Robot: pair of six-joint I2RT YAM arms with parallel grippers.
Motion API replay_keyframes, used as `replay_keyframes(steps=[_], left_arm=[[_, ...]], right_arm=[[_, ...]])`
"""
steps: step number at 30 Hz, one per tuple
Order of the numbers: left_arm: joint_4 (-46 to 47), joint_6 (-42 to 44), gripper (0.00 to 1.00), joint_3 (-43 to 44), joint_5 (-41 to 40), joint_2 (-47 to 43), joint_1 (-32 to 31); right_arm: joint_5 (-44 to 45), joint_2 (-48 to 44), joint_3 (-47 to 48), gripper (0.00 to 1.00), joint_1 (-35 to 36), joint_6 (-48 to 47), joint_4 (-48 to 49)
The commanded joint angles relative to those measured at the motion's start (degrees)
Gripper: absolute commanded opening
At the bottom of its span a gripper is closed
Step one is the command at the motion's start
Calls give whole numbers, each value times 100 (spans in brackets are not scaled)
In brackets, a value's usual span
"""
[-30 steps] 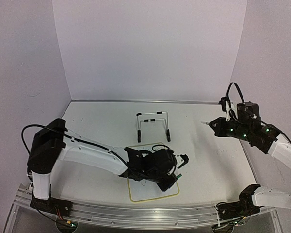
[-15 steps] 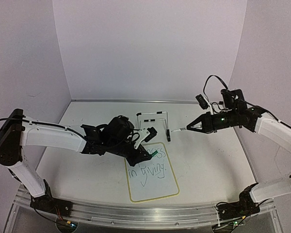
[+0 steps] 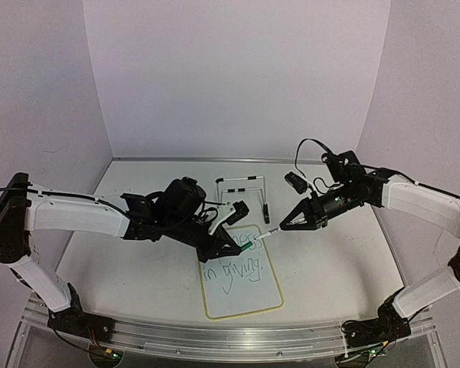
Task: Write a sentence on the whiteboard
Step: Insert the whiteboard marker without the cap into the pen cap.
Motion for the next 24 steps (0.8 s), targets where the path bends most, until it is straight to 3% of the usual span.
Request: replay_keyframes(steps=[1,24], left_arm=[[124,180,0,-7,228,-327,31],[94,200,0,-109,394,-491,31]], right_arm=[[-285,128,190,0,52,-232,-98],[-409,299,187,0,107,-345,-99]])
